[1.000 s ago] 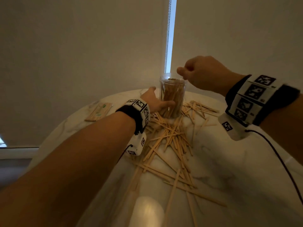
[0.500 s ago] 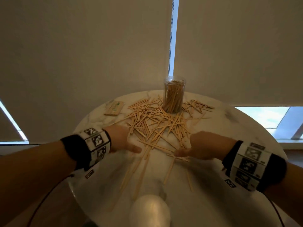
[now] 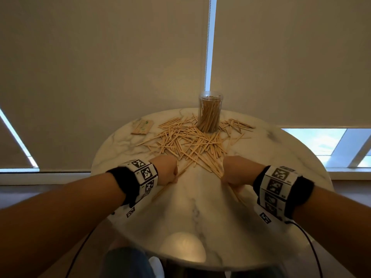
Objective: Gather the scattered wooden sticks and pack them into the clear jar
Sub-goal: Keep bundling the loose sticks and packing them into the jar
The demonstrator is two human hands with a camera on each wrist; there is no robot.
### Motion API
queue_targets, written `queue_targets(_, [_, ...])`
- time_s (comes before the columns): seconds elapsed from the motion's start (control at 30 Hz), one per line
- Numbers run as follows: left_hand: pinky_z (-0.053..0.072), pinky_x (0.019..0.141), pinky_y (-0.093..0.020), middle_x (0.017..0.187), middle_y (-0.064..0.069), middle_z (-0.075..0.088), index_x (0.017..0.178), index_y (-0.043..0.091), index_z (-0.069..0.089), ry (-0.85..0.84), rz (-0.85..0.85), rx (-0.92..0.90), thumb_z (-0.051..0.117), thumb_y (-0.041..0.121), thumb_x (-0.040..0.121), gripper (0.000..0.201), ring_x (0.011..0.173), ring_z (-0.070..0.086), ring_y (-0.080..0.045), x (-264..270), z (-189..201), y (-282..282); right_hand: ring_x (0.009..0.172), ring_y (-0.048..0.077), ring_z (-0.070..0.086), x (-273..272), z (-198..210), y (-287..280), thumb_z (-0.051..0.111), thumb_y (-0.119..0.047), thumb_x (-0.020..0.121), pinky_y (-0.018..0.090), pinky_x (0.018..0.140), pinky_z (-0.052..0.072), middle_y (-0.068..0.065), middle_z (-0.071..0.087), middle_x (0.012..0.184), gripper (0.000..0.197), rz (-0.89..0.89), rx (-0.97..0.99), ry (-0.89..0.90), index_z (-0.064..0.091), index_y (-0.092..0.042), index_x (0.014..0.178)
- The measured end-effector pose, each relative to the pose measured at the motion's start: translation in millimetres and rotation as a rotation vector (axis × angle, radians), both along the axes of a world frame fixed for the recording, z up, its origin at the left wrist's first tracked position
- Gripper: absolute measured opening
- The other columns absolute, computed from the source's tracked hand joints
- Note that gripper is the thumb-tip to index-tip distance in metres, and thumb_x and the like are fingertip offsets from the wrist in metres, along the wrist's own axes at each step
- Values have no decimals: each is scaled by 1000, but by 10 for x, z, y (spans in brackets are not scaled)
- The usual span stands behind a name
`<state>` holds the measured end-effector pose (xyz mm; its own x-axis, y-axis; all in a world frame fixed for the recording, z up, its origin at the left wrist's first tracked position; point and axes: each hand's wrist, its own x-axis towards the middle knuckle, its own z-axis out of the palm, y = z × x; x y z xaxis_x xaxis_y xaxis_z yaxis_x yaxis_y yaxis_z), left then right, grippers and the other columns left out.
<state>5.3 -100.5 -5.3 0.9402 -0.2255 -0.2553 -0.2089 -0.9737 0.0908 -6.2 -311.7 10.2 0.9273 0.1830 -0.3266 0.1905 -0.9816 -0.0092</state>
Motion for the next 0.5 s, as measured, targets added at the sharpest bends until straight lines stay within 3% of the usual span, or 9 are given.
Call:
queue_targets(0.07, [54,81,-31,95,-9,69,87,7,69,-26,-3,26,67,19,91,13,97,65,-25,3,-14,-39,78,23,64,-62,18,-8,57,-17,93,23,58,49,5,64,81,16,-10,5,-12,61,-6,82])
queue_targets(0.13, [49,72,-32,73,-7,55,69,9,52,-50,2,71,65,15,89,25,91,63,-29,-5,-33,-89,82,23,65,-118,16,-23,57,-17,94,23,63,51,3,58,76,21,-22,0,-7,54,-10,74])
queue_targets(0.2, [47,68,-32,68,-5,48,72,8,51,-58,-9,96,65,16,89,23,89,62,-30,-19,-51,-115,75,21,61,-133,-2,-56,58,-15,93,20,56,48,6,61,78,23,-28,-19,-23,51,-10,71])
queue_targets(0.3, [48,69,-33,87,-9,61,92,6,61,-80,-28,92,62,19,90,13,86,61,-27,-22,-71,-66,68,17,54,-141,-42,-131,57,-13,92,18,46,38,2,54,71,26,-40,-15,-61,47,-12,68])
queue_targets(0.4, [47,72,-33,92,-9,58,98,7,60,-129,-23,67,56,22,95,16,81,54,-24,10,-100,13,71,19,54,-164,-73,-192,53,-11,93,18,46,37,-1,48,68,28,-58,-11,-77,42,-14,67])
queue_targets(0.5, [42,67,-31,92,-9,58,95,6,57,-197,5,-61,49,23,99,19,79,52,-23,43,-100,66,60,14,49,-181,-97,-231,49,-9,93,18,46,37,-1,48,68,28,-76,-7,-77,43,-14,66])
